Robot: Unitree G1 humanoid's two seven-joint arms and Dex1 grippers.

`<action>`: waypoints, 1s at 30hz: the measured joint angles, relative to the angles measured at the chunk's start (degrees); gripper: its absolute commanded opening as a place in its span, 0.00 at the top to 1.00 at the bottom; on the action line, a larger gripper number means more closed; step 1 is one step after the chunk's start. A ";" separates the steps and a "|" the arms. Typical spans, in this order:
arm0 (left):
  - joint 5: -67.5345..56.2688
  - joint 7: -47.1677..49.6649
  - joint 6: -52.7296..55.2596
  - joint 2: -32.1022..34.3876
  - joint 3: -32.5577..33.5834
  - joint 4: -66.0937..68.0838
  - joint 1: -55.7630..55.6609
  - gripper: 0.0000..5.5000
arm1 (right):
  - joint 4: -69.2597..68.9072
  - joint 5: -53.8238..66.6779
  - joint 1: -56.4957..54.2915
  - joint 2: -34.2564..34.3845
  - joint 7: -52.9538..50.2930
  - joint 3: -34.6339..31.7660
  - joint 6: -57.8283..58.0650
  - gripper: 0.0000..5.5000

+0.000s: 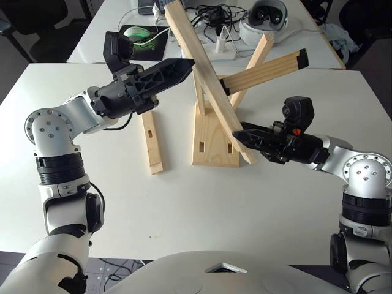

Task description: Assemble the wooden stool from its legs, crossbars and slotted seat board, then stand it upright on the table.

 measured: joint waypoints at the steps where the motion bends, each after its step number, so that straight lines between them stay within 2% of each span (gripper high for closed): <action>1: 0.00 0.00 0.01 0.00 0.00 0.06 0.00 0.42 | -0.07 0.00 0.13 0.00 0.04 0.05 0.00 0.62; 30: -2.45 2.52 1.65 0.76 3.01 3.61 -0.52 0.42 | -0.65 -5.18 0.73 -2.23 4.85 2.59 -1.13 0.62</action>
